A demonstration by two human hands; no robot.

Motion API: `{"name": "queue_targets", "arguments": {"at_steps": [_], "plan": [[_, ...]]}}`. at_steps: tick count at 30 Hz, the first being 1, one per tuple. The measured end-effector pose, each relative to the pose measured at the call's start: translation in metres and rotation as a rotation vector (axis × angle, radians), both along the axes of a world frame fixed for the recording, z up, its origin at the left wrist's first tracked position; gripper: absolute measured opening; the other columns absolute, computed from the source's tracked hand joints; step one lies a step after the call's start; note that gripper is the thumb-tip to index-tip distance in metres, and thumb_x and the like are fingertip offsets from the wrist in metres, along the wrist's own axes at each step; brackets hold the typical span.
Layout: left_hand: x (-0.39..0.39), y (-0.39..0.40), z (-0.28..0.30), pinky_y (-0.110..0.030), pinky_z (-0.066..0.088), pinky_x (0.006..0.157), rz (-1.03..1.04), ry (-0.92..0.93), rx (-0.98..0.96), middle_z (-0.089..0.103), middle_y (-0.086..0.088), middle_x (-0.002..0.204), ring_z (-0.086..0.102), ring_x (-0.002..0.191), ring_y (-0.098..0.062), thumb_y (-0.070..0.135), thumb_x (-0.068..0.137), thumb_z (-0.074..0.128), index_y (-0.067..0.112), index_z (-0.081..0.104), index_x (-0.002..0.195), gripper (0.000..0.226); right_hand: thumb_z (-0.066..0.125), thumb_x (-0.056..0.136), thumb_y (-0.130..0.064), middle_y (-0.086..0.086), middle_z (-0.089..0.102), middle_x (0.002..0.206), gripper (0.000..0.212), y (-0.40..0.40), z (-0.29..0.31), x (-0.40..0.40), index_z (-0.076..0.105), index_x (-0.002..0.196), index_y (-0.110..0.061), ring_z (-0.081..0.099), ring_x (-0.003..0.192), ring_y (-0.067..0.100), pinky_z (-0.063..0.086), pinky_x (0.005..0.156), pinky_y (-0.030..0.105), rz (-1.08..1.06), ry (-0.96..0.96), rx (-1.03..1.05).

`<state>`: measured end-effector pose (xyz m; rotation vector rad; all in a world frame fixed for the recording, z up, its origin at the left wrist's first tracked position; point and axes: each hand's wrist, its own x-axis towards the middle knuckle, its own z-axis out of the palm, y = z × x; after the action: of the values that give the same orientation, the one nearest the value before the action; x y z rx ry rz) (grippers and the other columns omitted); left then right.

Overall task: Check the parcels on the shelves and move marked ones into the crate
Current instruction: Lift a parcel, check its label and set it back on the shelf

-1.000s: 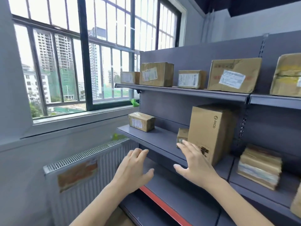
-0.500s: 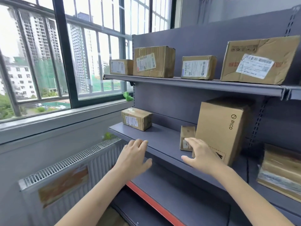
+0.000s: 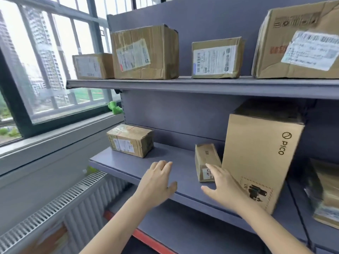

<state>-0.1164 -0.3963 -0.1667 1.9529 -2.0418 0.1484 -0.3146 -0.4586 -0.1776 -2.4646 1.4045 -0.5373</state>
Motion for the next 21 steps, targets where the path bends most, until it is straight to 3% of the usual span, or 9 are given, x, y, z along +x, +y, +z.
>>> {"name": "queue_targets", "arguments": {"at_steps": [6, 13, 17, 21], "plan": [[0.057, -0.072, -0.016, -0.028, 0.037, 0.1, -0.138, 0.092, 0.052, 0.034, 0.0, 0.142, 0.031, 0.128, -0.02, 0.036, 0.094, 0.045, 0.015, 0.024, 0.143, 0.058, 0.057, 0.088, -0.034, -0.004, 0.024, 0.152, 0.072, -0.042, -0.009, 0.048, 0.017, 0.147, -0.021, 0.027, 0.136, 0.015, 0.028, 0.105, 0.026, -0.173, -0.07, 0.097], [0.116, -0.142, -0.031, -0.029, 0.035, 0.101, -0.268, 0.161, 0.091, 0.035, 0.0, 0.14, 0.034, 0.126, -0.02, 0.034, 0.093, 0.044, 0.014, 0.026, 0.143, 0.057, 0.053, 0.09, -0.031, -0.001, 0.014, 0.156, 0.074, -0.088, -0.015, 0.094, 0.012, 0.149, -0.016, 0.015, 0.143, 0.017, 0.018, 0.115, 0.029, -0.421, -0.051, 0.085], [0.105, -0.169, -0.046, -0.027, 0.034, 0.102, -0.369, 0.188, 0.148, 0.034, 0.001, 0.14, 0.033, 0.127, -0.018, 0.034, 0.094, 0.042, 0.015, 0.024, 0.144, 0.056, 0.054, 0.087, -0.033, 0.002, 0.023, 0.152, 0.072, -0.114, -0.019, 0.099, 0.019, 0.147, -0.014, 0.019, 0.14, 0.021, 0.024, 0.113, 0.036, -0.569, -0.008, 0.09], [0.081, -0.187, -0.059, -0.027, 0.036, 0.101, -0.447, 0.212, 0.225, 0.035, 0.002, 0.14, 0.033, 0.127, -0.017, 0.034, 0.094, 0.042, 0.017, 0.025, 0.143, 0.055, 0.054, 0.087, -0.04, 0.008, 0.032, 0.145, 0.073, -0.135, -0.015, 0.09, 0.02, 0.145, -0.011, 0.027, 0.135, 0.025, 0.026, 0.111, 0.033, -0.715, 0.018, 0.097]]}}
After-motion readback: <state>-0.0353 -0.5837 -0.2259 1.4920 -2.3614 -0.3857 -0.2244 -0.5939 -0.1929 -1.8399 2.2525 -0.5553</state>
